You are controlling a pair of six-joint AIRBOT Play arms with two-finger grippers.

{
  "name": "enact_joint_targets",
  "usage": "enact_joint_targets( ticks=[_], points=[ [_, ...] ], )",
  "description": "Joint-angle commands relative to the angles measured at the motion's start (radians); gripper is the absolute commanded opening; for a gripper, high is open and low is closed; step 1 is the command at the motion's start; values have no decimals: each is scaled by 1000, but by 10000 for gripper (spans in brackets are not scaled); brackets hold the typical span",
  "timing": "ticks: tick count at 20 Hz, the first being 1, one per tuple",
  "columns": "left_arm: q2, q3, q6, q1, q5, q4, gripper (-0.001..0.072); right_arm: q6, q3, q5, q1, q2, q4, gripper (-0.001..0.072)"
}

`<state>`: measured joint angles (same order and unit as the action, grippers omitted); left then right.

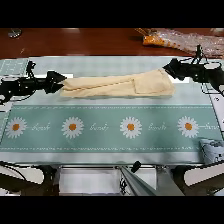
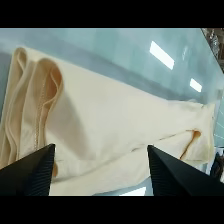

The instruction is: Fold the shirts.

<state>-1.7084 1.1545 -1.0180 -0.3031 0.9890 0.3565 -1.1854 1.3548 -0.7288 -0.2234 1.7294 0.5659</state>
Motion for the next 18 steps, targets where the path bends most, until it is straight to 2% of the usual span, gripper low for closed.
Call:
enact_joint_targets(
  ticks=[1,2,5,6,9,12,15,16,17,18],
  points=[
    [-17,39,-19,-45,85,2,660,-6,5,-6,-47,-38,115,341],
    [-17,64,-19,-72,139,2,660,-39,5,-24,-76,-66,202,352],
    [-14,114,-24,-132,261,2,657,-219,5,-188,-175,-108,475,561],
    [-10,115,-27,-142,285,1,656,-224,5,-261,-205,-103,500,603],
    [-6,114,-27,-133,335,2,656,-178,5,-391,-259,-71,422,610],
    [-6,114,-26,-93,344,2,648,-171,5,-396,-244,-29,322,610],
    [-6,114,-24,-48,344,2,647,-172,5,-397,-186,28,299,610],
    [-6,114,-23,-34,345,2,633,-172,5,-395,-159,47,298,610],
    [-6,114,-23,-22,345,2,584,-172,5,-389,-133,65,292,610],
    [-6,114,-23,-11,345,2,580,-172,5,-380,-108,83,277,610]
  ],
)
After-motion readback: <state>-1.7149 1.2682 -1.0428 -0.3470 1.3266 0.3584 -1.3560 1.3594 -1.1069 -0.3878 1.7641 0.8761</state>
